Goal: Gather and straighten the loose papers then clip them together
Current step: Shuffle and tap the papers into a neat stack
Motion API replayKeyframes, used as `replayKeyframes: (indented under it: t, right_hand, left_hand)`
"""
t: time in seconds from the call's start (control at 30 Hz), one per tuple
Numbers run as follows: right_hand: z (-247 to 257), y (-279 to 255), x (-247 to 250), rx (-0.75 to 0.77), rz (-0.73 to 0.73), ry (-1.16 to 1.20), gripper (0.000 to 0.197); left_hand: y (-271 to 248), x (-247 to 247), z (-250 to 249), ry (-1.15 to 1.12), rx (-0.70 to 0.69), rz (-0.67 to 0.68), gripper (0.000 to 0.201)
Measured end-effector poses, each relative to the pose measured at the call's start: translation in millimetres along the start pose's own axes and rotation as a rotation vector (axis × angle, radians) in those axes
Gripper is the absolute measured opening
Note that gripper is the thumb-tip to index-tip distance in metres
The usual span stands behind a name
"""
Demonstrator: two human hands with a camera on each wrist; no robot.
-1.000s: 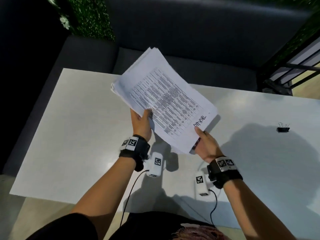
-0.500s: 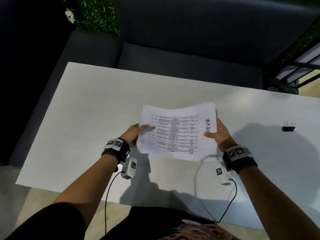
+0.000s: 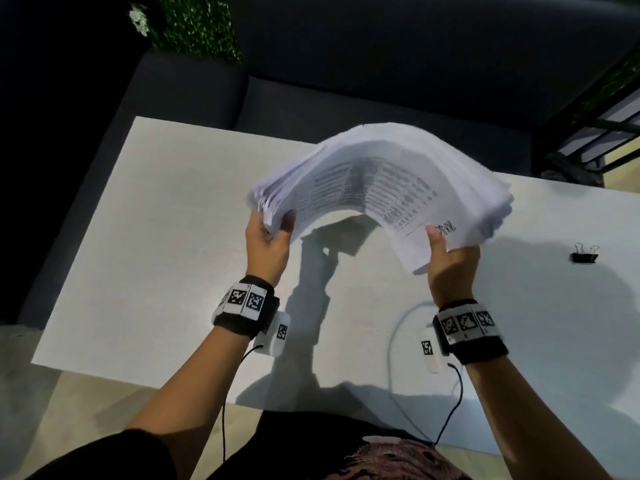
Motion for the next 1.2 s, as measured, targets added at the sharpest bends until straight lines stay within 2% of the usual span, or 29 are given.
replayKeyframes:
  t: [0.13,0.23,0.3,0.43,0.53,0.6,0.63,0.67,0.73,0.77,0.83,0.9,0.97,1.0,1.03,1.1,1.2]
  right_hand:
    - [-39.7,-14.6,-17.1,-0.076,0.092,-0.11,0.039]
    - [-43.1,-15.2,-34.4,-0.155,0.117,-0.057,0.048]
    - [-36.7,-10.6,-43.5,-0.194,0.127,-0.042,0.045]
    - [-23.6,2.6,-32.2,-0.126,0.119,0.004,0.041]
    - [-38.4,-0.3,-34.2,-0.146,0.209,0.07,0.045]
    - [-50.8,-11.8,-55.3,-0.234,0.408,0.13,0.04]
    - [-66.3,-6.3,-53.0,-0.231,0.361,0.095,0.035]
    - [-79.1,-2.3,-53.9,-0.311,0.322,0.138,0.031]
    - [-85.8,9.1,-37.4,-0.345,0.158,-0.089,0.025]
    - [-84.4,17.3,-35.4,-0.317,0.171,-0.174,0.022]
    - [-72.7,33.8,-28.7,-0.216,0.2,-0.186,0.02]
    - [-75.3,43.0,-16.5,-0.2,0.179,-0.186,0.02]
    - [-94.1,44.0,1.5,-0.263,0.142,-0.286,0.034]
    - [-101.1,35.6,5.0,-0.349,0.16,-0.282,0.037]
    - [-113.3,24.4,4.9,-0.474,0.185,-0.208,0.039]
    - [-131.6,-4.8,-9.3,-0.697,0.271,0.036,0.062]
    - [-122.3,-47.9,-57.2,-0.856,0.484,0.384,0.084]
  left_hand:
    - [-8.4,17.8,38.8,0.072,0.086,-0.079,0.049]
    - [-3.4,25.5,65.5,0.096,0.17,-0.133,0.04]
    - [2.1,29.4,68.7,0.075,0.198,-0.19,0.04]
    - [9.2,40.5,48.9,0.004,0.153,-0.216,0.037]
    - [10.5,47.6,53.4,0.017,0.167,-0.101,0.049]
    - [7.1,37.3,63.8,0.071,0.234,0.025,0.045]
    - [5.1,30.4,68.7,0.111,0.268,0.071,0.04]
    - [5.1,23.7,71.4,0.16,0.284,0.103,0.036]
    - [10.2,15.1,70.9,0.235,0.289,0.129,0.024]
    - [14.3,12.6,67.0,0.247,0.282,0.139,0.021]
    - [21.8,10.3,64.6,0.2,0.309,0.161,0.024]
    - [21.8,11.3,71.9,0.156,0.371,0.173,0.014]
    - [12.2,13.6,87.7,0.096,0.453,0.144,0.012]
    - [5.2,16.9,98.5,0.05,0.507,0.105,0.009]
    - [-2.7,20.4,108.7,-0.004,0.559,0.052,0.006]
    - [-20.0,23.2,126.5,-0.1,0.642,-0.054,0.008]
    - [-47.6,15.3,145.5,-0.154,0.75,-0.11,0.019]
Point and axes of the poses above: each hand's wrist, its own y-axis towards the middle knuckle, its own x-axis out of the back of the hand, z = x × y, the point moved 10 cm from there along y, towards the middle knuckle, and after that the axes turned 13 degrees about -y, right-handed, at the moved point
